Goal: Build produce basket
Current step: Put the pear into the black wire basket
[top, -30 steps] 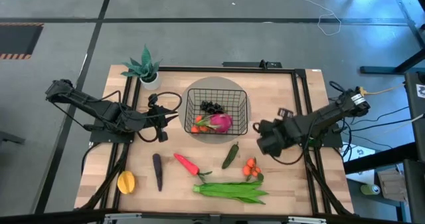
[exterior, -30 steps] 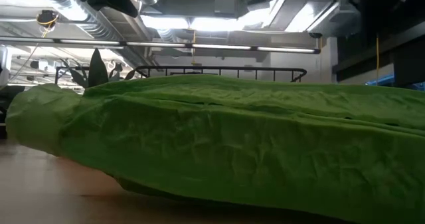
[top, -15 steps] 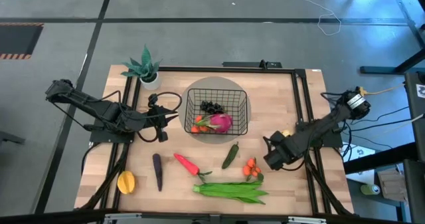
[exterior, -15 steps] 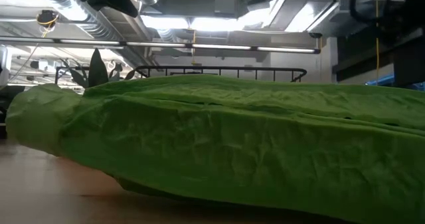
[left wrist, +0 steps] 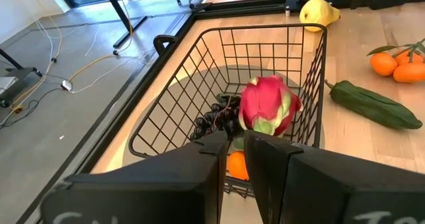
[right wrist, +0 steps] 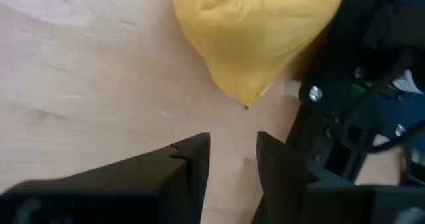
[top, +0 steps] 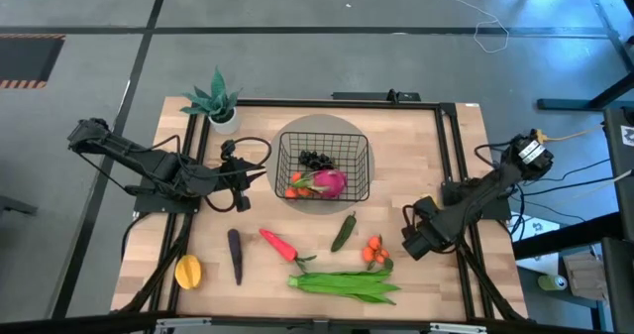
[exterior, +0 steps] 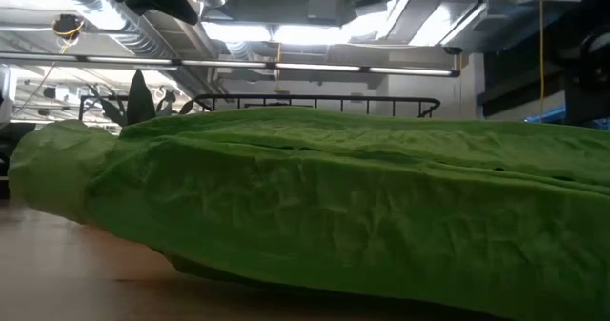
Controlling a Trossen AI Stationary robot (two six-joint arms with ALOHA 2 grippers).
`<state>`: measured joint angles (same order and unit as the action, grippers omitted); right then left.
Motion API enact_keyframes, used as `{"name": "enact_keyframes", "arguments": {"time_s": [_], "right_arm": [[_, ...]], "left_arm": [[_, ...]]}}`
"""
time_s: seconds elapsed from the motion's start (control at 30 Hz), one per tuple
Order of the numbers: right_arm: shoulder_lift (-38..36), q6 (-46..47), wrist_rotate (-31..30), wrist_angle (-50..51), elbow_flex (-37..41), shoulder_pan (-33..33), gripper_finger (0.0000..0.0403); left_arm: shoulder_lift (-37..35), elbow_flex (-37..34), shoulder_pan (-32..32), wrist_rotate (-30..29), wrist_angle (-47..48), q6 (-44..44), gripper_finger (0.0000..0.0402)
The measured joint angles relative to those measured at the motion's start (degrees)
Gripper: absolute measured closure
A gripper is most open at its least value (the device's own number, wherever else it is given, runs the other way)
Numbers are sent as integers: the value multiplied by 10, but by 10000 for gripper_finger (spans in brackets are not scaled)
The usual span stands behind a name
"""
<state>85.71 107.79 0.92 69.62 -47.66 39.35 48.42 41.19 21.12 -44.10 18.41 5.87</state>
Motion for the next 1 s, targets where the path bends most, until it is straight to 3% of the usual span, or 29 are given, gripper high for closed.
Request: {"name": "enact_keyframes", "arguments": {"time_s": [0.33, 0.57, 0.87, 1.0], "right_arm": [[0, 46, -5, -38, 71, 16, 289], [0, 44, -96, -104, 115, 22, 289], [0, 86, -118, -128, 122, 22, 289], [1, 67, -168, -164, 101, 21, 289]], "left_arm": [[0, 0, 0, 0, 0, 0, 358], [0, 0, 0, 0, 0, -5, 358], [0, 0, 0, 2, 0, -20, 358], [0, 0, 0, 3, 0, -20, 358]]}}
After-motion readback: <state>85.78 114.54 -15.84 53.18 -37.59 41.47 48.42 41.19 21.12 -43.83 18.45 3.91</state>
